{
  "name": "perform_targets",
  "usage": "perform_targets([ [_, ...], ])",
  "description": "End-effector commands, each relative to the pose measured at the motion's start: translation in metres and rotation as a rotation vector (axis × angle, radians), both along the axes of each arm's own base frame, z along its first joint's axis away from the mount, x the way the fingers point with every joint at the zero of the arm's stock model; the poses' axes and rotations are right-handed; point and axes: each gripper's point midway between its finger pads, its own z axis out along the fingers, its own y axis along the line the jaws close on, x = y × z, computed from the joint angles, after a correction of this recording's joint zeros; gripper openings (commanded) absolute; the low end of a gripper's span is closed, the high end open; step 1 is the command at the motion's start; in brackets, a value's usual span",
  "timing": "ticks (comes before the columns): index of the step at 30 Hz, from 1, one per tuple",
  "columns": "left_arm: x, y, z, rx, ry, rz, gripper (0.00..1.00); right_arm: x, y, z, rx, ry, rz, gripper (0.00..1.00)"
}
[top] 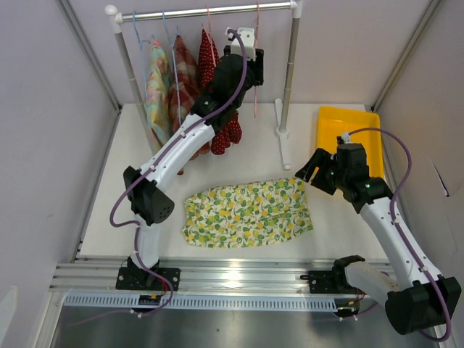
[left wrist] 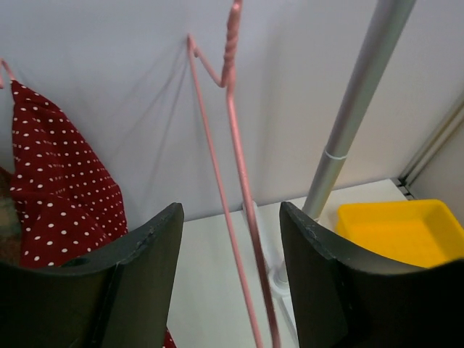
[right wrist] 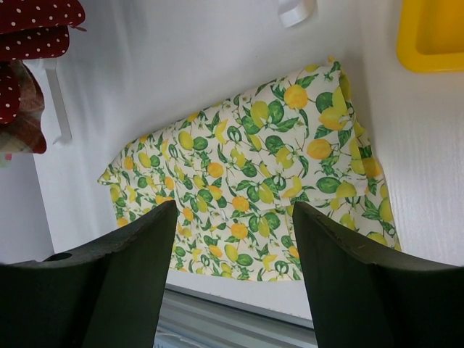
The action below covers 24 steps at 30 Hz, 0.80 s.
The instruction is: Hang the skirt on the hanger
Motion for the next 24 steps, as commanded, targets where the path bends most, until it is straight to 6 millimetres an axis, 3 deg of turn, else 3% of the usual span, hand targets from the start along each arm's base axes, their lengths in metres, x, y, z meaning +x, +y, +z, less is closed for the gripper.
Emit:
perform_targets([
  [1, -0.007, 0.013, 0.041, -0.040, -0.082, 0.054, 0.58, 0.003, 0.003, 0.011, -0.004, -0.037, 0.028, 0.71],
  [10, -0.005, 0.010, 0.031, 0.004, -0.069, 0.043, 0.35, 0.004, 0.005, 0.012, 0.003, -0.044, 0.040, 0.70],
  [24, 0.002, -0.001, 0.018, 0.022, -0.059, -0.001, 0.34, 0.004, 0.004, 0.015, 0.000, -0.056, 0.054, 0.70],
])
